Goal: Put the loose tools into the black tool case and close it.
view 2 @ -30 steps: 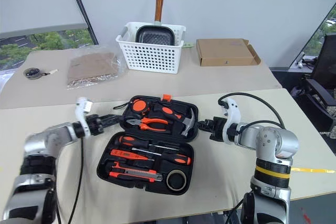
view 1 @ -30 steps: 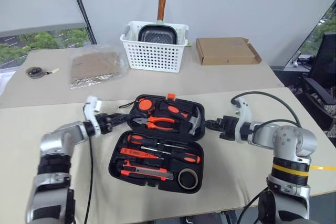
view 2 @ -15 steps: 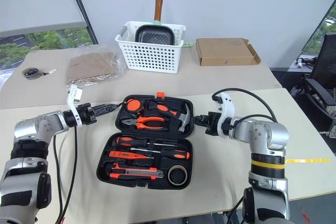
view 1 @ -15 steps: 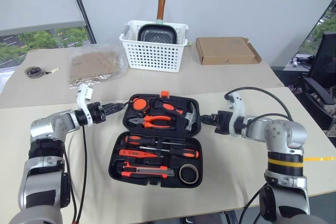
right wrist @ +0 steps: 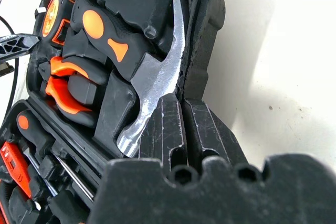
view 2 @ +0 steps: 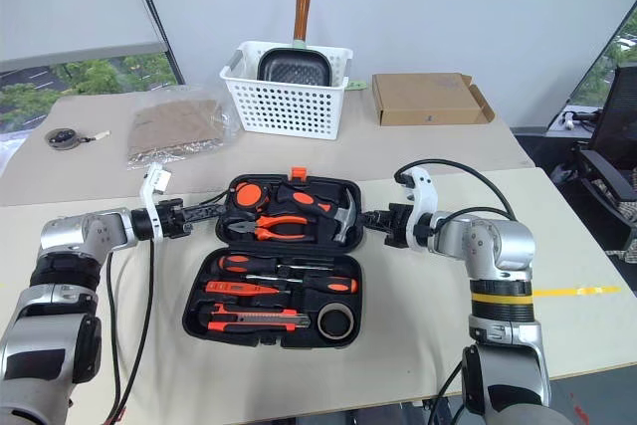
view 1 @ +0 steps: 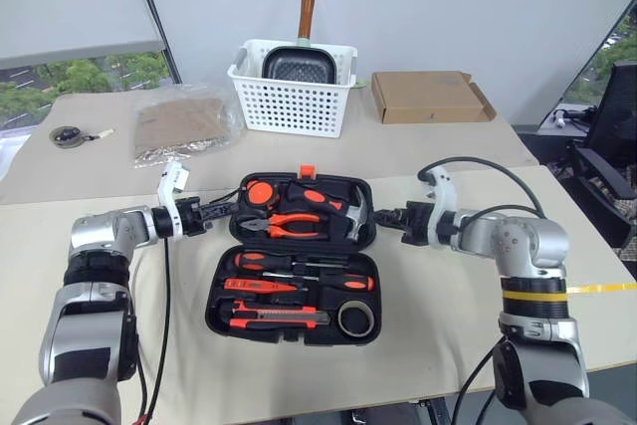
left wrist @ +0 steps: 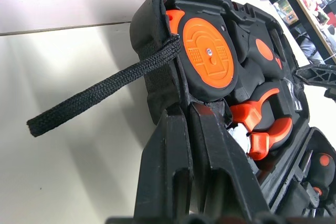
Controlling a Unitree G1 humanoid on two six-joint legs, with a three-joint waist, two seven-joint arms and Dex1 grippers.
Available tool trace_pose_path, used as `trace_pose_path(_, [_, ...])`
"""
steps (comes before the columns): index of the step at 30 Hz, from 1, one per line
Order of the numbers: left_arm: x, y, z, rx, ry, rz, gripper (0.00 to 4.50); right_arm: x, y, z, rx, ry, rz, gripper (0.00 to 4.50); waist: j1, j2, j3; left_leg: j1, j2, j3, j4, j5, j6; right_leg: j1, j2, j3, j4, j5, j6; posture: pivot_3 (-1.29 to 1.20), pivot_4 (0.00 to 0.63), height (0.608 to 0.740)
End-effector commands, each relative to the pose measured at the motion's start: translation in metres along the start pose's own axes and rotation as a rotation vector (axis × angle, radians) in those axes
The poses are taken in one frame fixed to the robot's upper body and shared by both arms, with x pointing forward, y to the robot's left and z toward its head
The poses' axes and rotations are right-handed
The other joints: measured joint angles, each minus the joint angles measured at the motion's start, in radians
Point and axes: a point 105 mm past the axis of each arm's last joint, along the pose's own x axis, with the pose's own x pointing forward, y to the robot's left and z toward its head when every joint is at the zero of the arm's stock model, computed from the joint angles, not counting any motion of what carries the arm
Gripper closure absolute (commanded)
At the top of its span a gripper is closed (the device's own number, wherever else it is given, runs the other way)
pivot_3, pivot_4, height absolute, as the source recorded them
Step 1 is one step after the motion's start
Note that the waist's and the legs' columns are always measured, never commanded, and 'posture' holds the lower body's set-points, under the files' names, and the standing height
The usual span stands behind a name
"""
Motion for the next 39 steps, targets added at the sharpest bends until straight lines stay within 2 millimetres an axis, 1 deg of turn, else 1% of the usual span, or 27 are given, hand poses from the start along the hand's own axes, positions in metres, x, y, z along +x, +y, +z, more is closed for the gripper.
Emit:
trace_pose_path(1, [0.0, -0.011, 0.009, 0.054, 0.002, -0.06, 4.42, -0.002, 0.017, 0.035, -0.087, -0.13, 0.061, 4.5, -0.001, 0.0, 0.0, 0.0, 0.0, 0.0, 0.0, 0.0, 0.0, 0.0, 0.0, 0.0, 0.0, 0.0, 0.0, 0.0, 0.15, 0.7])
trace_pose_path(3, [0.003, -0.011, 0.015, 0.084, -0.026, -0.06, 4.42, 0.0, 0.018, 0.047, -0.096, -0.188, 0.061, 4.5, 0.0, 0.0, 0.0, 0.0, 0.0, 0.0, 0.0, 0.0, 0.0, 0.0, 0.0, 0.0, 0.0, 0.0, 0.0, 0.0, 0.15, 0.7])
trace_pose_path(5, [0.007, -0.015, 0.027, 0.132, -0.086, -0.067, 4.42, 0.002, 0.018, 0.057, -0.121, -0.242, 0.057, 4.5, 0.002, 0.0, 0.0, 0.0, 0.0, 0.0, 0.0, 0.0, 0.0, 0.0, 0.0, 0.0, 0.0, 0.0, 0.0, 0.0, 0.15, 0.7])
trace_pose_path(10, [0.02, -0.022, 0.045, 0.242, -0.158, -0.055, 4.42, 0.011, 0.013, 0.073, -0.148, -0.31, 0.051, 4.5, 0.014, 0.0, 0.0, -0.003, -0.001, 0.0, 0.002, 0.001, -0.001, 0.0, -0.001, -0.001, -0.001, 0.001, -0.002, 0.0, 0.15, 0.7])
trace_pose_path(11, [0.022, -0.024, 0.051, 0.262, -0.18, -0.048, 4.42, 0.013, 0.012, 0.075, -0.156, -0.32, 0.053, 4.5, 0.014, 0.0, 0.0, -0.003, -0.002, 0.0, 0.002, 0.004, -0.005, 0.0, -0.001, -0.001, -0.001, 0.002, -0.002, 0.0, 0.15, 0.7])
trace_pose_path(15, [0.028, -0.027, 0.068, 0.325, -0.249, -0.006, 4.42, 0.018, 0.009, 0.088, -0.212, -0.386, 0.051, 4.5, 0.009, 0.0, 0.0, -0.006, -0.003, 0.0, 0.001, 0.004, -0.005, -0.001, -0.001, -0.002, 0.0, 0.005, -0.005, 0.0, 0.15, 0.7])
trace_pose_path(18, [0.03, -0.032, 0.077, 0.4, -0.289, 0.009, 4.42, 0.02, 0.011, 0.093, -0.259, -0.418, 0.07, 4.5, 0.004, 0.0, 0.0, -0.007, -0.003, 0.001, 0.001, 0.004, -0.005, -0.001, -0.001, -0.002, -0.001, 0.006, -0.004, 0.0, 0.15, 0.7])
trace_pose_path(21, [0.026, -0.036, 0.082, 0.496, -0.341, 0.025, 4.42, 0.018, 0.014, 0.092, -0.368, -0.442, 0.077, 4.5, 0.002, 0.0, 0.0, -0.008, -0.003, 0.003, 0.0, 0.004, -0.005, -0.002, -0.001, -0.003, -0.002, 0.006, -0.004, 0.0, 0.15, 0.7])
trace_pose_path(22, [0.024, -0.036, 0.078, 0.557, -0.336, 0.033, 4.42, 0.016, 0.017, 0.088, -0.408, -0.447, 0.091, 4.5, 0.001, 0.0, 0.0, -0.009, -0.003, 0.003, 0.0, 0.004, -0.005, -0.003, -0.001, -0.003, -0.002, 0.006, -0.004, 0.0, 0.15, 0.7])
trace_pose_path(24, [0.017, -0.041, 0.067, 0.7, -0.347, 0.03, 4.42, 0.013, 0.02, 0.073, -0.544, -0.428, 0.096, 4.5, 0.001, 0.0, 0.0, -0.009, -0.003, 0.005, 0.0, 0.004, -0.005, -0.003, -0.001, -0.003, -0.003, 0.005, -0.003, 0.0, 0.15, 0.7])
trace_pose_path(25, [0.015, -0.042, 0.064, 0.741, -0.353, 0.031, 4.42, 0.012, 0.021, 0.067, -0.593, -0.42, 0.1, 4.5, 0.001, 0.0, 0.0, -0.008, -0.003, 0.005, -0.001, 0.004, -0.006, -0.003, -0.001, -0.003, -0.003, 0.005, -0.003, 0.0, 0.15, 0.7])
trace_pose_path(27, [0.009, -0.04, 0.056, 0.886, -0.371, 0.089, 4.42, 0.008, 0.026, 0.056, -0.727, -0.451, 0.093, 4.5, 0.003, 0.0, 0.0, -0.007, -0.003, 0.006, -0.001, 0.003, -0.006, -0.002, -0.001, -0.004, -0.003, 0.004, -0.002, 0.0, 0.15, 0.7])
trace_pose_path(29, [0.005, -0.043, 0.049, 1.012, -0.395, 0.134, 4.42, 0.003, 0.03, 0.051, -0.831, -0.511, 0.075, 4.5, 0.003, 0.0, 0.0, -0.005, -0.002, 0.006, -0.001, 0.003, -0.006, 0.0, -0.001, -0.003, -0.003, 0.004, -0.001, 0.0, 0.15, 0.7])
trace_pose_path(31, [0.003, -0.049, 0.035, 1.099, -0.395, 0.117, 4.42, -0.002, 0.033, 0.046, -0.906, -0.567, 0.056, 4.5, 0.002, 0.0, 0.0, -0.004, -0.001, 0.005, 0.0, 0.003, -0.006, 0.001, -0.001, -0.003, -0.003, 0.004, -0.002, 0.0, 0.15, 0.7])
trace_pose_path(33, [-0.002, -0.046, 0.021, 1.131, -0.387, 0.129, 4.42, -0.007, 0.034, 0.041, -0.951, -0.606, 0.044, 4.5, 0.002, 0.0, 0.0, -0.002, -0.001, 0.004, 0.0, 0.003, -0.006, 0.001, -0.002, -0.001, -0.004, 0.004, -0.002, 0.0, 0.15, 0.7])
trace_pose_path(35, [-0.007, -0.043, 0.009, 1.131, -0.378, 0.135, 4.42, -0.011, 0.031, 0.034, -0.999, -0.627, 0.025, 4.5, 0.004, 0.0, 0.0, 0.001, -0.001, 0.004, 0.0, 0.003, -0.006, 0.002, -0.002, 0.0, -0.003, 0.002, 0.002, 0.0, 0.15, 0.7])
trace_pose_path(38, [-0.015, -0.038, -0.001, 1.135, -0.373, 0.151, 4.42, -0.016, 0.025, 0.022, -1.092, -0.636, -0.006, 4.5, 0.004, 0.0, 0.0, 0.004, 0.0, 0.004, 0.0, 0.002, -0.004, 0.003, -0.002, 0.001, -0.002, 0.002, 0.002, 0.0, 0.15, 0.7])
trace_pose_path(39, [-0.018, -0.036, -0.002, 1.134, -0.379, 0.168, 4.42, -0.018, 0.022, 0.017, -1.126, -0.639, -0.018, 4.5, 0.004, 0.0, 0.0, 0.004, 0.0, 0.004, 0.0, 0.0, 0.0, 0.004, -0.002, 0.001, -0.002, 0.002, 0.002, 0.0, 0.15, 0.7])
